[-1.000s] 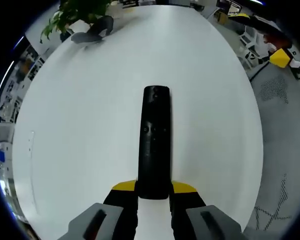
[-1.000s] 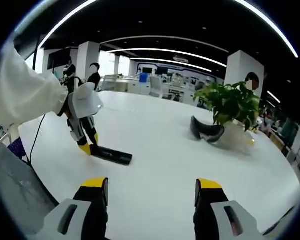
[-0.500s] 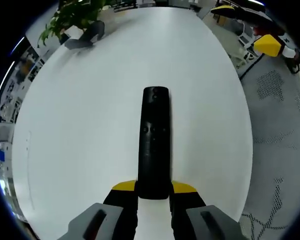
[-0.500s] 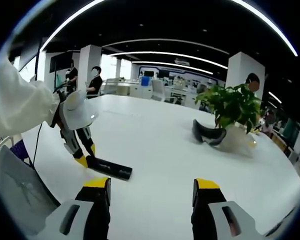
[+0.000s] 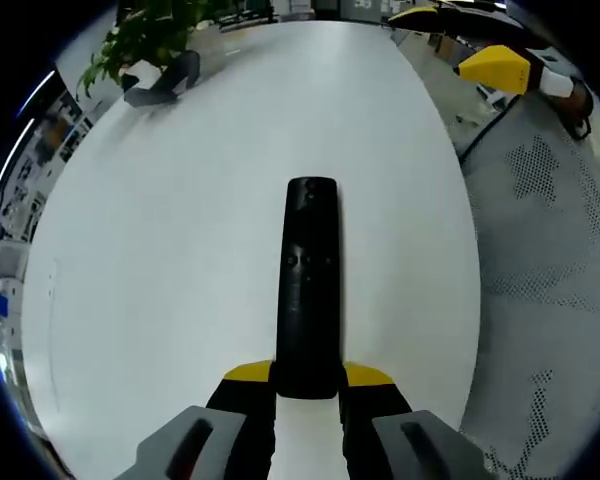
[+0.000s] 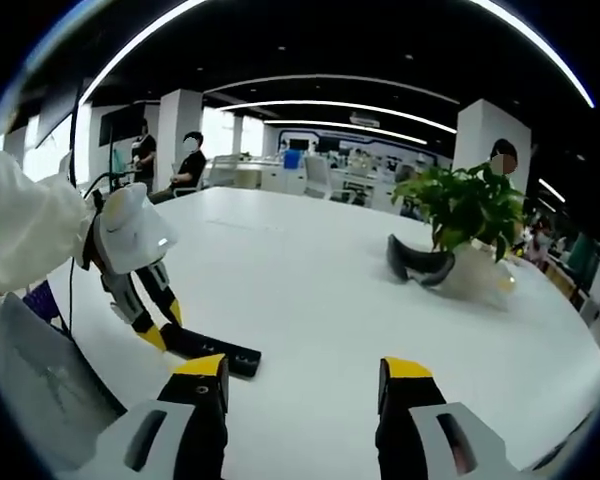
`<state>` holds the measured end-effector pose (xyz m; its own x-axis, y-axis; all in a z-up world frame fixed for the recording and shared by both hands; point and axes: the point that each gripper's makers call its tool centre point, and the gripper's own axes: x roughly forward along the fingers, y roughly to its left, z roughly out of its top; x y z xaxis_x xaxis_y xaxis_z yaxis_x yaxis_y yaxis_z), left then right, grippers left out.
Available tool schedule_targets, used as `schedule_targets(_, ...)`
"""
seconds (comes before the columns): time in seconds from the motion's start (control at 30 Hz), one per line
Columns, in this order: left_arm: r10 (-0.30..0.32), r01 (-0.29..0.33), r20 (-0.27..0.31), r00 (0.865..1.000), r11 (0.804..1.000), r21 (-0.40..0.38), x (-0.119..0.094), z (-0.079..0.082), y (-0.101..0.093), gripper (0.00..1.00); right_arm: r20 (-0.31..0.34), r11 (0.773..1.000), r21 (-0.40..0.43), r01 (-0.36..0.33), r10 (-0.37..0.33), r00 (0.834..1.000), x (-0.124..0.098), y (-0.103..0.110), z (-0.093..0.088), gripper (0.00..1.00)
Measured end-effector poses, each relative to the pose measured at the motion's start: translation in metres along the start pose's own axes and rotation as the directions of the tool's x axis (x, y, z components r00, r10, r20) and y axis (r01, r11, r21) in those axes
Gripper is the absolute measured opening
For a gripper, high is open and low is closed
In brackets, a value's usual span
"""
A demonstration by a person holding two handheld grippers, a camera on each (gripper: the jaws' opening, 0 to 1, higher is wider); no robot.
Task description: Press the specified remote control buttons in sequence, fully releasing each button before pressing the next.
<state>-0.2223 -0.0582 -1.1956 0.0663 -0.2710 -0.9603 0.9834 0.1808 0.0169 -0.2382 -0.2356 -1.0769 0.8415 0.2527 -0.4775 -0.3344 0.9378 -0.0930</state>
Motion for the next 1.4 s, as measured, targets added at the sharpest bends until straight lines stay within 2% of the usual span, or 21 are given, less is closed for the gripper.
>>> schedule_targets(0.3, 0.002, -0.002, -0.002, 1.000, 1.000, -0.011, 0.000, 0.001, -0.013, 0.23, 0.006, 0.999, 0.034, -0.002, 0.002, 1.000, -0.001, -0.002, 0.000, 0.56)
schedule_targets(0.5, 0.008, -0.007, 0.034, 0.999, 0.999, -0.040, 0.000, 0.001, -0.025, 0.23, 0.002, 0.999, 0.036, 0.000, -0.001, 1.000, -0.001, -0.003, -0.001, 0.55)
schedule_targets(0.9, 0.015, -0.011, 0.080, 0.997, 0.998, -0.059, -0.001, 0.004, -0.048, 0.23, 0.019, 0.996, 0.094, 0.001, -0.003, 1.000, -0.004, -0.007, 0.003, 0.47)
schedule_targets(1.03, 0.013, -0.007, 0.098, 0.995, 0.998, -0.065, -0.001, 0.004, -0.052, 0.23, 0.020, 0.992, 0.123, -0.007, 0.005, 1.000, -0.004, -0.008, 0.006, 0.39)
schedule_targets(1.2, 0.016, -0.010, 0.094, 0.995, 0.998, -0.056, 0.000, 0.006, -0.059, 0.23, 0.021, 0.995, 0.100, -0.020, 0.018, 1.000, -0.001, -0.004, 0.012, 0.33)
schedule_targets(1.4, 0.026, -0.013, 0.143, 0.989, 0.996, -0.092, -0.001, 0.008, -0.068, 0.23, 0.025, 0.990, 0.113, -0.079, 0.077, 0.997, 0.012, 0.009, 0.026, 0.20)
